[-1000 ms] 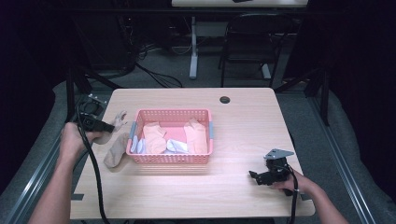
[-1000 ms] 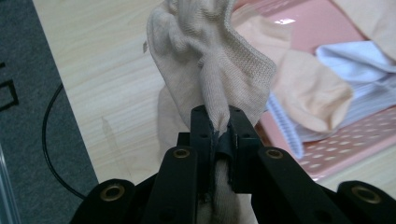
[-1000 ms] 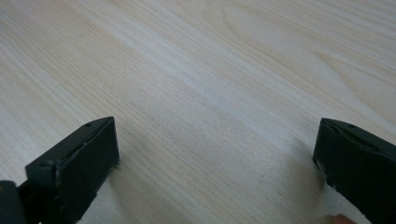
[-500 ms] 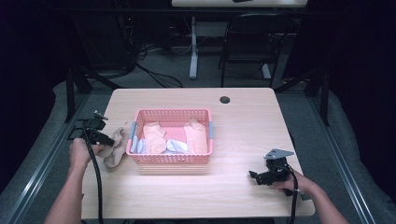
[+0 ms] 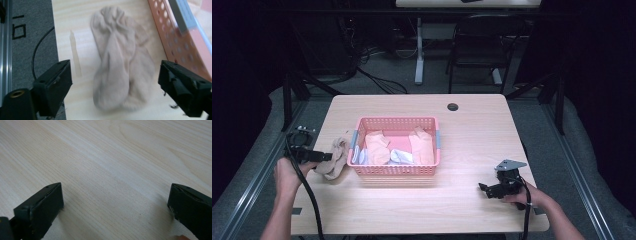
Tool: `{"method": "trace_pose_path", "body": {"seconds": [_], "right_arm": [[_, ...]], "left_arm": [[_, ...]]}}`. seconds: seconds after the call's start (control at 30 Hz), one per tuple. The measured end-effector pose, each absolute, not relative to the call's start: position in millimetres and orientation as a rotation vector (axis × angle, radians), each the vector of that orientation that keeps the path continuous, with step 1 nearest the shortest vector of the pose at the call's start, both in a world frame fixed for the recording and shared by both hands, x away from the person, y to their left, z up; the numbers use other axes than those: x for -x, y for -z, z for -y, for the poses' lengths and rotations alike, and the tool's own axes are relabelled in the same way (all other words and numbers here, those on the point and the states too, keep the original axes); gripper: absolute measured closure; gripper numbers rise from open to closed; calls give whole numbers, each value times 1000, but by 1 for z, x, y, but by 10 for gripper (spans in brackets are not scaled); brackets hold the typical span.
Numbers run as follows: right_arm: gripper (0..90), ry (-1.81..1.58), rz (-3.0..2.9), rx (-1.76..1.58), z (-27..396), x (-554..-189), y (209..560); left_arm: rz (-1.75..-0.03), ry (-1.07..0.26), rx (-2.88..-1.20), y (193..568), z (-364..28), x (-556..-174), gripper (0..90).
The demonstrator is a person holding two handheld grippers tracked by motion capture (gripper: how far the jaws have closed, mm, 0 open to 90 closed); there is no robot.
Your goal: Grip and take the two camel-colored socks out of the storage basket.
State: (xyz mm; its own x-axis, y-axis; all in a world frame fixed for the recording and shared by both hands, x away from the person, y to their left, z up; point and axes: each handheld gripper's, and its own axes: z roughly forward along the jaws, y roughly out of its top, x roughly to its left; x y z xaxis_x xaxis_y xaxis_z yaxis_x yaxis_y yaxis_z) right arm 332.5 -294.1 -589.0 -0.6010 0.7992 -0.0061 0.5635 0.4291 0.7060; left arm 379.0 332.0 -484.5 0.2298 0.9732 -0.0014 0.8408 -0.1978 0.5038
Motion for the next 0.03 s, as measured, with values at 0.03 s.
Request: {"method": "trace_pose_path", "body": {"seconds": [0.03], "right_arm": [[0, -966, -2347, -1168, 294, -332, 589]], "left_arm": [[-1668, -444, -2112, 487, -332, -372, 75]]}}
